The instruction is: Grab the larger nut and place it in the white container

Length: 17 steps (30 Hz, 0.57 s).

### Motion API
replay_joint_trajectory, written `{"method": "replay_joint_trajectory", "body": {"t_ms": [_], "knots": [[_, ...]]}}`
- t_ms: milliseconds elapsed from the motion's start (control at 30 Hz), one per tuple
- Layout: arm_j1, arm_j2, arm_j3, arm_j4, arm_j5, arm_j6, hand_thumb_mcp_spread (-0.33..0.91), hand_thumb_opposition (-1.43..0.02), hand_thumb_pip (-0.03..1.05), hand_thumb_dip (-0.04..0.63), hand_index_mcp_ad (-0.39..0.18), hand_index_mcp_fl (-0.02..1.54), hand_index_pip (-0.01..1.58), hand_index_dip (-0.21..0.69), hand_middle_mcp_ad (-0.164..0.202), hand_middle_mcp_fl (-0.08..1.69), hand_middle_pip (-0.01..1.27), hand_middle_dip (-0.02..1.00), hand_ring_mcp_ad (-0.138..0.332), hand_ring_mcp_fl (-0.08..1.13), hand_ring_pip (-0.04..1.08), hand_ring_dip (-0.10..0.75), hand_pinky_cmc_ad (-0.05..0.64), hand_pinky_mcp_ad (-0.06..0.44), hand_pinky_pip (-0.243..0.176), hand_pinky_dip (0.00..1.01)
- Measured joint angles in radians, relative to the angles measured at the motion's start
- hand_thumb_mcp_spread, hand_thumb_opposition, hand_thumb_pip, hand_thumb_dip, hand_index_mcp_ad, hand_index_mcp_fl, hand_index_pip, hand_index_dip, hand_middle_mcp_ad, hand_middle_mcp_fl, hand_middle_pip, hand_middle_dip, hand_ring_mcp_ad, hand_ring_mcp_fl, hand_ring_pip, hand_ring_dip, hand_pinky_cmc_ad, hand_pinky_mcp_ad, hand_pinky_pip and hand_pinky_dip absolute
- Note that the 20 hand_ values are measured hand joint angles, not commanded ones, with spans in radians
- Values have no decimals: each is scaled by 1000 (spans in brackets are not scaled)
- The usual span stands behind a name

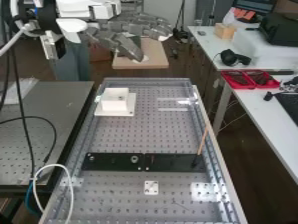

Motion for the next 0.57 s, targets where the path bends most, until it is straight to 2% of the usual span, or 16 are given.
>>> {"method": "replay_joint_trajectory", "body": {"t_ms": [567], "knots": [[8, 4, -1, -16, 2, 1, 197, -822, 625, 173, -141, 37, 297, -30, 75, 21, 138, 236, 155, -2, 94, 141, 360, 309, -108, 703]]}}
